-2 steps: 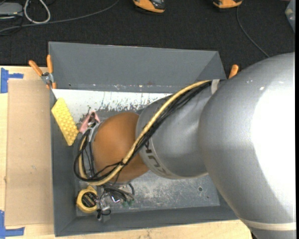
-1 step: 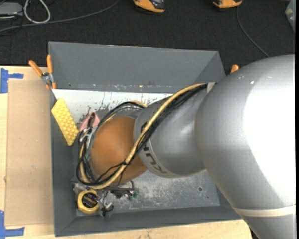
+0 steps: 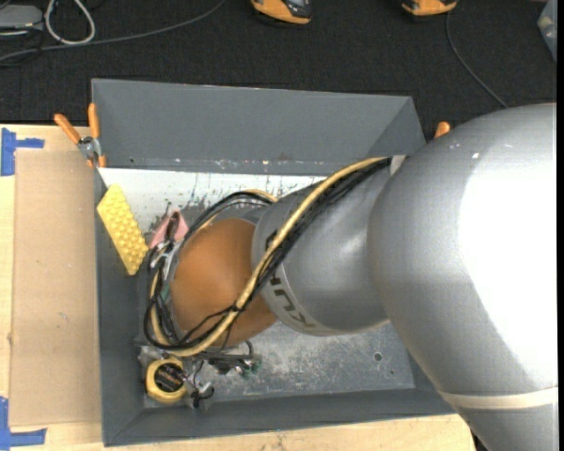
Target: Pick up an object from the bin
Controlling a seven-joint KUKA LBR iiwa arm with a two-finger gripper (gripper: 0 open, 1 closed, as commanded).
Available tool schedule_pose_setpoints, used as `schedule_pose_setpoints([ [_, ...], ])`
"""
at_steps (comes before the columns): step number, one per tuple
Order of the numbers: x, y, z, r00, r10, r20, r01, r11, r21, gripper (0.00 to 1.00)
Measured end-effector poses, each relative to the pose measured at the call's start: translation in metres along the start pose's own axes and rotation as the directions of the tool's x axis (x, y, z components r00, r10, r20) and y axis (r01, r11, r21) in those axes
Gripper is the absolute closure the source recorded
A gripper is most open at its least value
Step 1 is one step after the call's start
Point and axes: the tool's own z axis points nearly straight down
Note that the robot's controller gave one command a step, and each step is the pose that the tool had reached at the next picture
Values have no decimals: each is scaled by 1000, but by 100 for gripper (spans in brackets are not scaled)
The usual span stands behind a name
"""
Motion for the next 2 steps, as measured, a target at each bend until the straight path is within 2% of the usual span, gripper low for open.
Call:
schedule_pose_setpoints([
  [1, 0, 0, -1, 1000, 2, 1, -2, 1000, 0, 100],
  [2, 4, 2, -36, 1000, 4, -14, -4, 1000, -5, 100],
])
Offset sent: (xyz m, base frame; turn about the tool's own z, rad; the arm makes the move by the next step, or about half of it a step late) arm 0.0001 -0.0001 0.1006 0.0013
